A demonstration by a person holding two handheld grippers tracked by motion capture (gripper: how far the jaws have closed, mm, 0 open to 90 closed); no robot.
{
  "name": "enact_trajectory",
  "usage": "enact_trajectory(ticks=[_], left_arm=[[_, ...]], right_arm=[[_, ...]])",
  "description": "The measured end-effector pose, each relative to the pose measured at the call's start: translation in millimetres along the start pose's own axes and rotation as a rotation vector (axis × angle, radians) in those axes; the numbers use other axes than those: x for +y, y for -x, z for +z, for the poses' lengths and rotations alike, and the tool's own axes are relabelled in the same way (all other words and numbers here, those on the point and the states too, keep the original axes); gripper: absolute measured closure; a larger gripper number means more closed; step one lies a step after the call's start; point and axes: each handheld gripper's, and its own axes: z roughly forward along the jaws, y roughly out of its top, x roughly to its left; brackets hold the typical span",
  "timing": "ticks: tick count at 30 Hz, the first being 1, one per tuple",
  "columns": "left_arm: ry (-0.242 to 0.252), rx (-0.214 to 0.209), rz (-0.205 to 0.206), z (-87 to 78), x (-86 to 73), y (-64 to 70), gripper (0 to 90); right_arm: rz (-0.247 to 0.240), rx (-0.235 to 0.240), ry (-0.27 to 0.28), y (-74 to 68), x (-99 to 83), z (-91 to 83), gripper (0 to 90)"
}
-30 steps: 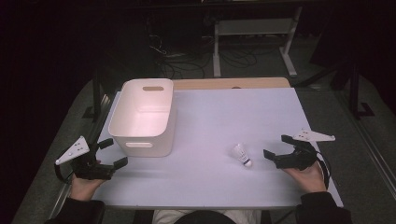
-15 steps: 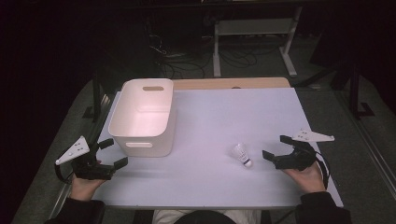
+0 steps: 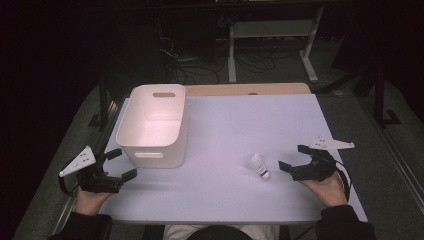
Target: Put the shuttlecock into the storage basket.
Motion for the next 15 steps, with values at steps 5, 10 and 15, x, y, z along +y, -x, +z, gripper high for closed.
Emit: enact_trajectory(ticks=[5,10,15], left_arm=[[0.000,0.001,-0.001,0.1,0.0,0.0,0.0],[0.001,0.002,0.000,0.0,0.0,-0.1,0.0],[0.000,0.002,0.000,0.0,0.0,0.2,0.0]], right_arm=[[-0.024,0.005,-0.008,-4.2,7.2,-0.3,0.0],[-0.035,0.020,-0.017,-8.5,12.6,-0.8,0.0],[-0.045,0.039,-0.040,-12.7,18.4,1.0,0.0]])
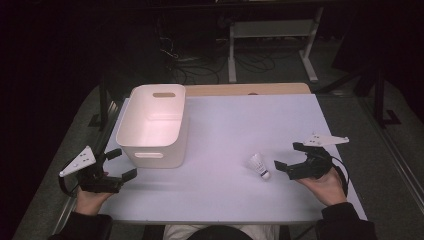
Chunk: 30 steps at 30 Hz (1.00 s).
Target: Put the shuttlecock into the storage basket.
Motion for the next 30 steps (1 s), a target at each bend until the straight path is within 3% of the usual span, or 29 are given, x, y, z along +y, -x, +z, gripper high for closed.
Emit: enact_trajectory(ticks=[30], left_arm=[[0.000,0.002,0.001,0.0,0.0,0.1,0.0]], right_arm=[[-0.063,0.045,-0.102,-10.4,17.6,9.0,0.0]])
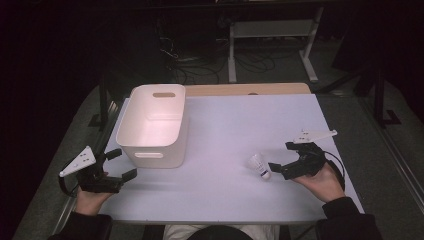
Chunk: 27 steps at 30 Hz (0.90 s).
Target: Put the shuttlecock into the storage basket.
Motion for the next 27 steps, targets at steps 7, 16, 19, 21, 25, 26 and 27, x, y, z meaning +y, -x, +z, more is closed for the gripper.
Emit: enact_trajectory(ticks=[7,16,19,21,25,26,27], left_arm=[[-0.001,-0.001,0.002,0.1,0.0,-0.1,0.0],[-0.001,-0.001,0.001,0.1,0.0,0.1,0.0],[-0.001,-0.001,0.003,0.1,0.0,0.0,0.0],[0.000,-0.002,0.001,0.1,0.0,0.1,0.0],[0.000,-0.002,0.001,0.1,0.0,0.2,0.0],[-0.001,-0.002,0.003,0.1,0.0,0.0,0.0],[-0.001,-0.002,0.001,0.1,0.0,0.2,0.0]], right_arm=[[-0.015,0.010,-0.039,-1.3,1.8,4.9,0.0],[-0.049,0.027,-0.106,-5.7,4.9,13.5,0.0],[-0.053,0.031,-0.115,-6.6,6.1,14.8,0.0],[-0.056,0.033,-0.121,-6.7,6.3,15.8,0.0],[-0.063,0.039,-0.144,-7.4,5.8,18.3,0.0],[-0.064,0.040,-0.151,-7.6,5.7,18.8,0.0],[-0.067,0.043,-0.158,-7.7,5.6,19.4,0.0]])
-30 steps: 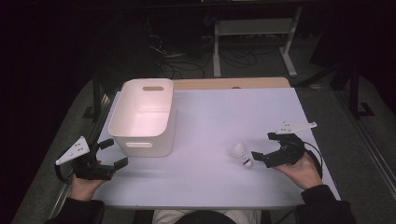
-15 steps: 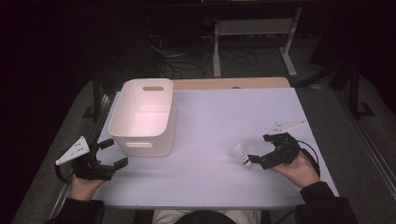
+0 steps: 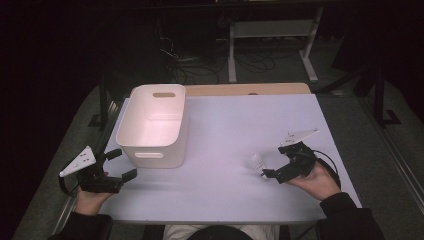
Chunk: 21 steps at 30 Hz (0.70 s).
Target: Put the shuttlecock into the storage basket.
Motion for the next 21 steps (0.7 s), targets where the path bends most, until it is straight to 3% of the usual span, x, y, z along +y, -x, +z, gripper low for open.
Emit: enact_trajectory(ticks=[21], left_arm=[[-0.004,-0.001,0.003,0.2,0.1,0.1,0.0]], right_arm=[[-0.032,0.020,-0.106,-3.2,1.1,12.7,0.0]])
